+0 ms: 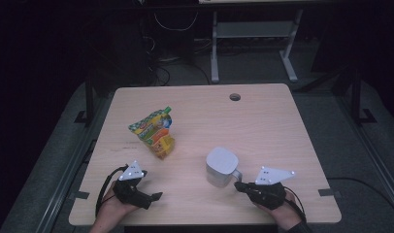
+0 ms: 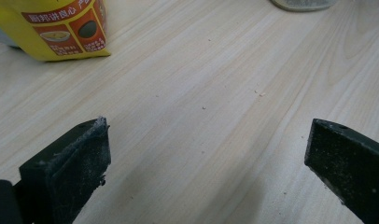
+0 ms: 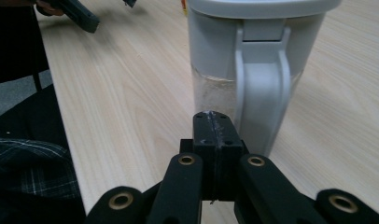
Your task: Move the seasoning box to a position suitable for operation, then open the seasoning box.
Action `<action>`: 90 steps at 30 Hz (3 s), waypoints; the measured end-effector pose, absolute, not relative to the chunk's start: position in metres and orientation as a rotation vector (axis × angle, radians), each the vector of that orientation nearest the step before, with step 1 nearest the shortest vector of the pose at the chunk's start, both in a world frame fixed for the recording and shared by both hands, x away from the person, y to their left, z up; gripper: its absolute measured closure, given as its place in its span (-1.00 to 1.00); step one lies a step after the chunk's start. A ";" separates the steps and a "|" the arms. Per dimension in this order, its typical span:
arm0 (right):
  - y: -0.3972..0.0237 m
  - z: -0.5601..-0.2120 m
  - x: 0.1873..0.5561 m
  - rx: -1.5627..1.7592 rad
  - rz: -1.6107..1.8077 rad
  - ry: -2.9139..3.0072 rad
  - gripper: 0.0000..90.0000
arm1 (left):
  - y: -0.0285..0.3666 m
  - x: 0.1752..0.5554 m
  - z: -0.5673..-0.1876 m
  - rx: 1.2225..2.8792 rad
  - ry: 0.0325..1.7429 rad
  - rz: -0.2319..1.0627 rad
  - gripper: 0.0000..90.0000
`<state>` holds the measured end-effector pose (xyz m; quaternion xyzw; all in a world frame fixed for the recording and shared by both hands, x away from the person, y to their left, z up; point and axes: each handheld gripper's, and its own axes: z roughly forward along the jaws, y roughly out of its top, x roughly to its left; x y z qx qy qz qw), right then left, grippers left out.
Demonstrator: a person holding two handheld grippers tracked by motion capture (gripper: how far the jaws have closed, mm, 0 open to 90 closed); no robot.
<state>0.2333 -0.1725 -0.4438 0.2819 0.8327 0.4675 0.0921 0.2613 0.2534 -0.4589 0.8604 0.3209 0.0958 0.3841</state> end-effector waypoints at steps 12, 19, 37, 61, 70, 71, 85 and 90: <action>-0.179 -0.444 0.239 0.863 1.378 2.450 0.99 | 0.254 0.262 -0.459 2.193 0.817 0.241 -1.00; -0.185 -0.444 0.247 0.880 1.370 2.426 0.99 | 0.254 0.262 -0.459 2.194 0.816 0.240 -1.00; -0.201 -0.444 0.269 0.950 1.367 2.344 0.99 | 0.252 0.262 -0.460 2.193 0.815 0.237 -1.00; -0.211 -0.438 0.276 0.985 1.370 2.303 0.99 | 0.253 0.261 -0.458 2.197 0.806 0.242 -1.00; -0.224 -0.423 0.278 1.015 1.426 2.259 0.99 | 0.252 0.261 -0.459 2.188 0.813 0.237 -1.00; -0.224 -0.422 0.278 1.010 1.430 2.257 0.99 | 0.252 0.261 -0.459 2.187 0.813 0.236 -1.00; -0.227 -0.403 0.296 0.996 1.507 2.220 0.99 | 0.252 0.262 -0.460 2.178 0.820 0.229 -1.00; -0.218 -0.398 0.301 0.977 1.523 2.225 0.99 | 0.252 0.262 -0.459 2.181 0.815 0.234 -1.00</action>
